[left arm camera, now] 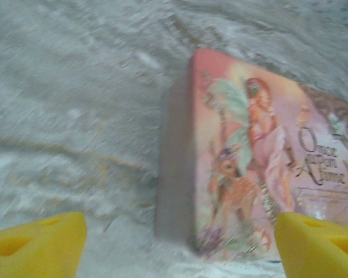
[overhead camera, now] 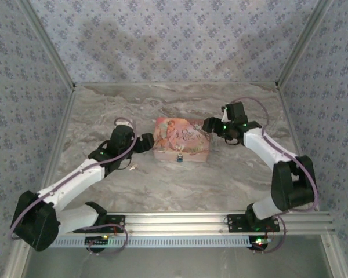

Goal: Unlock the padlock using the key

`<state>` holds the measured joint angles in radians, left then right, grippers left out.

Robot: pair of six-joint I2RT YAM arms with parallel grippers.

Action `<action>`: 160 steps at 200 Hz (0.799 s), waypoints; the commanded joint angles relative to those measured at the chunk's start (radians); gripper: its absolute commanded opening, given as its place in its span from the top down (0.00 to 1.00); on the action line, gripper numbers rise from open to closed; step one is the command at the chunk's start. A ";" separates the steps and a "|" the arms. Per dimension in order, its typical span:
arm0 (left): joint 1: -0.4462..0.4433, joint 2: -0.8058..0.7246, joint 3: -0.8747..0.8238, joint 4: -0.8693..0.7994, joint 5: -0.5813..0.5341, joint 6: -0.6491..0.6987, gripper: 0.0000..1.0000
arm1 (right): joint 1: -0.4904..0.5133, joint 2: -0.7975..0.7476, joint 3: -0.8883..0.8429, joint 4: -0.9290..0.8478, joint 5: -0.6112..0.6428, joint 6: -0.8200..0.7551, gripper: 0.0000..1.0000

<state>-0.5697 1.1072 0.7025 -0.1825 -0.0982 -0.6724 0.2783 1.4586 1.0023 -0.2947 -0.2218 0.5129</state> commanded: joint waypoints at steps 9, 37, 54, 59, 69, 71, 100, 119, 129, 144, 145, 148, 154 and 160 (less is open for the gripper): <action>0.003 -0.054 0.012 -0.308 -0.067 -0.117 0.30 | 0.040 -0.162 -0.035 -0.080 0.062 -0.037 0.25; -0.001 -0.108 -0.043 -0.366 -0.064 -0.218 0.36 | 0.077 -0.284 -0.097 -0.086 0.042 -0.016 0.27; -0.001 -0.134 -0.081 -0.377 -0.067 -0.288 0.38 | 0.120 -0.320 -0.107 -0.129 0.038 -0.025 0.28; -0.004 -0.136 -0.093 -0.374 -0.064 -0.309 0.39 | 0.135 -0.330 -0.114 -0.136 0.045 -0.026 0.29; -0.006 -0.132 -0.113 -0.365 -0.055 -0.346 0.41 | 0.166 -0.348 -0.131 -0.138 0.054 -0.023 0.29; -0.007 -0.130 -0.117 -0.364 -0.054 -0.354 0.41 | 0.171 -0.351 -0.136 -0.138 0.056 -0.021 0.29; -0.022 -0.065 -0.141 -0.327 -0.032 -0.423 0.46 | 0.252 -0.392 -0.194 -0.115 0.094 0.009 0.30; -0.028 -0.010 -0.130 -0.314 -0.040 -0.453 0.51 | 0.272 -0.396 -0.215 -0.104 0.106 0.028 0.30; -0.028 0.020 -0.126 -0.298 -0.046 -0.468 0.54 | 0.278 -0.396 -0.221 -0.101 0.110 0.033 0.30; -0.027 0.061 -0.121 -0.262 -0.049 -0.485 0.57 | 0.289 -0.397 -0.226 -0.103 0.116 0.035 0.30; -0.027 0.064 -0.120 -0.259 -0.049 -0.487 0.57 | 0.289 -0.398 -0.226 -0.104 0.117 0.035 0.30; -0.028 0.072 -0.118 -0.255 -0.051 -0.488 0.57 | 0.289 -0.398 -0.227 -0.104 0.119 0.035 0.30; -0.028 0.091 -0.110 -0.248 -0.054 -0.485 0.57 | 0.291 -0.400 -0.227 -0.107 0.122 0.035 0.30; -0.028 0.115 -0.097 -0.248 -0.058 -0.482 0.58 | 0.292 -0.402 -0.228 -0.110 0.127 0.035 0.30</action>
<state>-0.5911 1.1637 0.5663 -0.4652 -0.1436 -1.1023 0.5591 1.0798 0.7830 -0.3870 -0.1322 0.5304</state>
